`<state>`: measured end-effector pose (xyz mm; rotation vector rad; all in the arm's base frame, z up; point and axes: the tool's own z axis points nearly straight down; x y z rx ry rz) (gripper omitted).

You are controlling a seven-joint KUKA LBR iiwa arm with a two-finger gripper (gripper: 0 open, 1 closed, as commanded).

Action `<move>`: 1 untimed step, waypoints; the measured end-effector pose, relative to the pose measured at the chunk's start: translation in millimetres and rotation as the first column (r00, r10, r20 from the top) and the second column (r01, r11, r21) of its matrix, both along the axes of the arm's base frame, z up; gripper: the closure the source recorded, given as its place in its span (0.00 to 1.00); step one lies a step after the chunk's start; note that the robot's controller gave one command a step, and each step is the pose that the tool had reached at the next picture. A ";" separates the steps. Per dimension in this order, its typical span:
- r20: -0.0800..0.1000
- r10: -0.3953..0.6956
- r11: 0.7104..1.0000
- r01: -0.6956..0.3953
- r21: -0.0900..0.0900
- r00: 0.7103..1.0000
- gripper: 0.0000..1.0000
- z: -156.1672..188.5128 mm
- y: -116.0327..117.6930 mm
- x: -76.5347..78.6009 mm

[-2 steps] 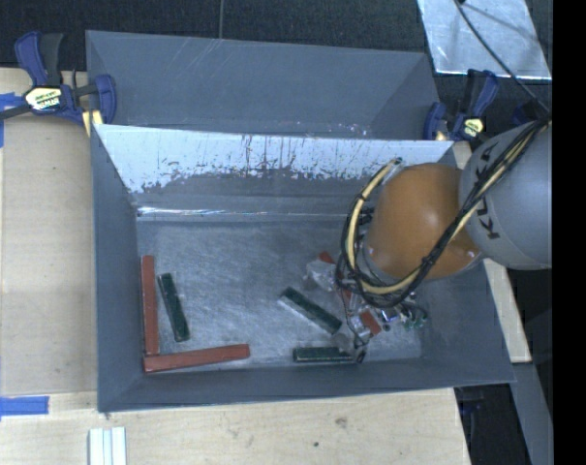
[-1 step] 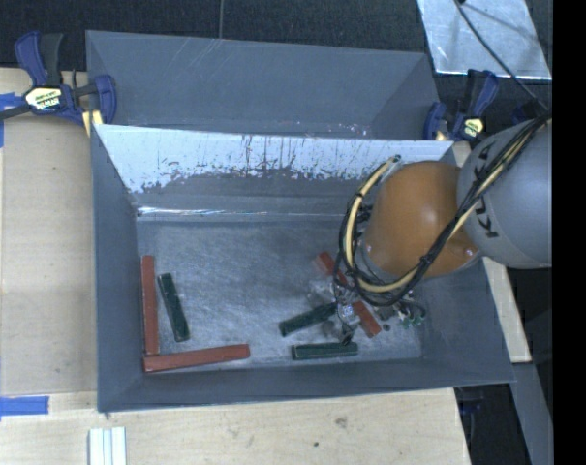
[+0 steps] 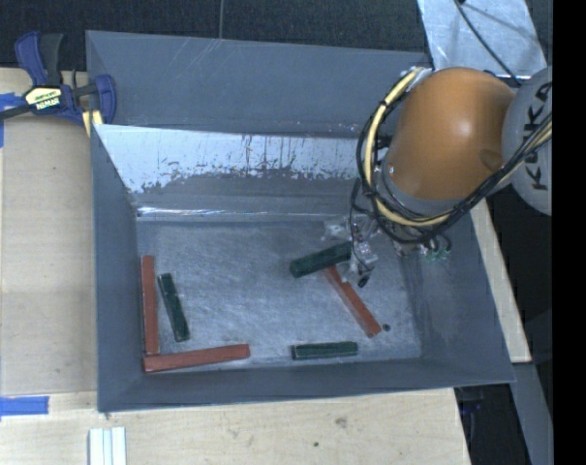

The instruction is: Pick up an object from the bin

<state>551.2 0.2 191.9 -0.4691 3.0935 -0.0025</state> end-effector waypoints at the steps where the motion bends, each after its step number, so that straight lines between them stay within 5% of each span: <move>1: 0.000 -0.011 1.000 0.011 0.000 1.000 1.00 95.3 7.7 -8.2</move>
Offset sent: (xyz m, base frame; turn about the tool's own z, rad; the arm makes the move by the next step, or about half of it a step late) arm -0.0104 0.0082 0.0898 0.0104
